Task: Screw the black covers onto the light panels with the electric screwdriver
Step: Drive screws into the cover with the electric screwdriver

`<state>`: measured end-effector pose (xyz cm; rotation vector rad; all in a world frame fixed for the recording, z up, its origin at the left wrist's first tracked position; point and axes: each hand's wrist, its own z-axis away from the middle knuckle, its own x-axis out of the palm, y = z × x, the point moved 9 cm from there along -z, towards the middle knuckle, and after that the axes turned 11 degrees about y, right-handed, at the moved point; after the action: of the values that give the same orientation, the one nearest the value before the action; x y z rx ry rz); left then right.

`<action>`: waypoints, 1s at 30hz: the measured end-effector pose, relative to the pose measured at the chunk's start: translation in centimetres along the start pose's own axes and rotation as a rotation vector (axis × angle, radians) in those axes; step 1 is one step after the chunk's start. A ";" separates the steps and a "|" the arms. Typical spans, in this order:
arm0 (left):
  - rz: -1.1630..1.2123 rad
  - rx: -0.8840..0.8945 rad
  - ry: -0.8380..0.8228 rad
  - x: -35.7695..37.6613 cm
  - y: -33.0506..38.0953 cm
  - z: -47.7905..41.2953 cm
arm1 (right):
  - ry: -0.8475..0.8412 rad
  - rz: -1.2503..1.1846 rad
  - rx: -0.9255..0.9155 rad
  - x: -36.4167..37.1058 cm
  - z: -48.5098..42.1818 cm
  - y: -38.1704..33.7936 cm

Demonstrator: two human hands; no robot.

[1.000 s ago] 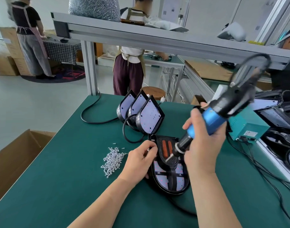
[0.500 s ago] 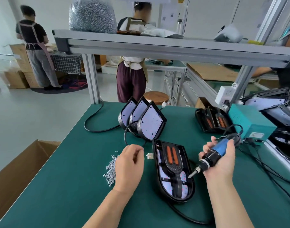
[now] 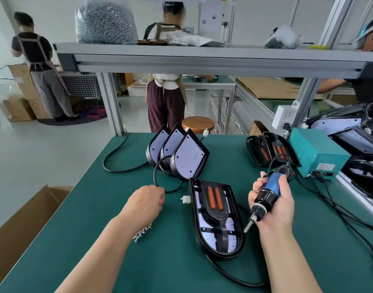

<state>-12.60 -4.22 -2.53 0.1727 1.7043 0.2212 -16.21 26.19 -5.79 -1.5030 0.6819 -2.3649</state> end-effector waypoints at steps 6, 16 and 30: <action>-0.150 0.059 -0.031 0.2 0.6 -0.4 | 0.036 0.017 -0.024 0.0 0.3 0.1; 0.876 -0.172 0.383 -4.1 3.1 1.8 | 0.130 0.006 -0.054 -0.5 -0.3 0.0; 1.041 -0.138 0.140 -1.0 11.9 3.0 | 0.210 -0.147 -0.018 -2.1 -0.9 -0.5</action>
<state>-9.68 7.19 0.93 0.9536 1.5863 1.1307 -16.10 27.74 -7.47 -1.3663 0.6604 -2.6619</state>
